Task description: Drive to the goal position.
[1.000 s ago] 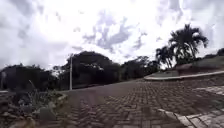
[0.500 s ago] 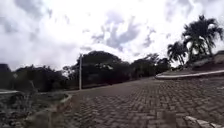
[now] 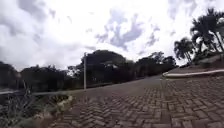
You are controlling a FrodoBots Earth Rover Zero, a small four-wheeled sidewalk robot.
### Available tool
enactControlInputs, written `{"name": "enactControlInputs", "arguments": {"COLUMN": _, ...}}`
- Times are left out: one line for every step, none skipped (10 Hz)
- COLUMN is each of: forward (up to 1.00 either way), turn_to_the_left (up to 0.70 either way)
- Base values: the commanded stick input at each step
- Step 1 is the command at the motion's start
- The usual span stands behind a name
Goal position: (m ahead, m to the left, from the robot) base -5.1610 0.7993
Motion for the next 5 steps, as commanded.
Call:
{"name": "enactControlInputs", "arguments": {"forward": 0.85, "turn_to_the_left": -0.27}}
{"name": "enactControlInputs", "arguments": {"forward": 0.85, "turn_to_the_left": -0.16}}
{"name": "enactControlInputs", "arguments": {"forward": 0.85, "turn_to_the_left": -0.05}}
{"name": "enactControlInputs", "arguments": {"forward": 0.85, "turn_to_the_left": 0.0}}
{"name": "enactControlInputs", "arguments": {"forward": 0.85, "turn_to_the_left": 0.0}}
